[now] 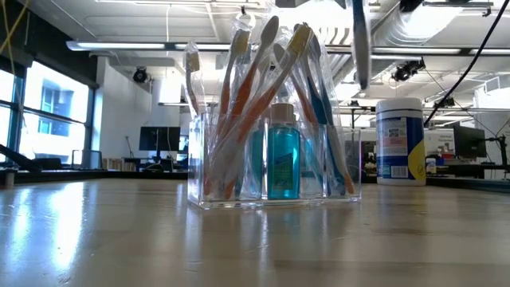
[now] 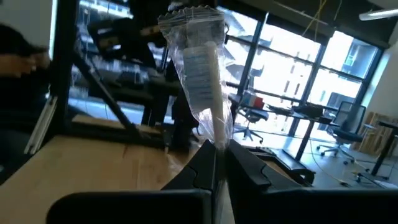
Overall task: Pick & Place toothbrushing station
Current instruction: Put the blue toothbrush into the transparent organizer
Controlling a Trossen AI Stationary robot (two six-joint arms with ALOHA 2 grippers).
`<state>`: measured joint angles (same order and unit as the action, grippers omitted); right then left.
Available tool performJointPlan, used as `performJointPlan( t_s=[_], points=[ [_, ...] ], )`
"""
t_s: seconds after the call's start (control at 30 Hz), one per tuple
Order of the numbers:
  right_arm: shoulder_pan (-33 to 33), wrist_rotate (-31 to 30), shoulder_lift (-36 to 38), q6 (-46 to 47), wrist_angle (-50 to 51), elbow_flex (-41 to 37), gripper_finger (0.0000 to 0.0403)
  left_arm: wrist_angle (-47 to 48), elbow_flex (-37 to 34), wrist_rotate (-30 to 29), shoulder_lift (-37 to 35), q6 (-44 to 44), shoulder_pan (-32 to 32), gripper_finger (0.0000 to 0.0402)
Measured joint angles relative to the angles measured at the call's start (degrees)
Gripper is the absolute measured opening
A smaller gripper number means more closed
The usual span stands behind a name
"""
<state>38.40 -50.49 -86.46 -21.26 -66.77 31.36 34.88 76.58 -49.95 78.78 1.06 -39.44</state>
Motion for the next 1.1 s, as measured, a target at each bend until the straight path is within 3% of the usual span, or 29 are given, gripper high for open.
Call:
performJointPlan(
  t_s=[0.17, 0.43, 0.77, 1.1],
  points=[
    [-5.12, 6.27, -0.45, 4.8, -9.52, -6.13, 0.0011, -1.43, -9.18, -6.18, -6.19, 5.55, -0.55, 0.0219],
    [-9.6, 11.25, -7.71, 8.16, -16.68, -6.54, 0.0012, -15.97, -27.68, -3.62, -17.91, 9.6, -0.16, 0.0218],
    [-9.51, 2.9, -13.68, 18.51, -16.77, -6.54, 0.0013, -24.64, -40.31, 0.42, -29.15, 12.59, 0.74, 0.0218],
    [-9.53, -3.71, -21.45, 33.34, -16.16, -6.52, 0.0014, -29.43, -45.64, 1.9, -30.75, 12.77, 0.74, 0.0218]
  ],
)
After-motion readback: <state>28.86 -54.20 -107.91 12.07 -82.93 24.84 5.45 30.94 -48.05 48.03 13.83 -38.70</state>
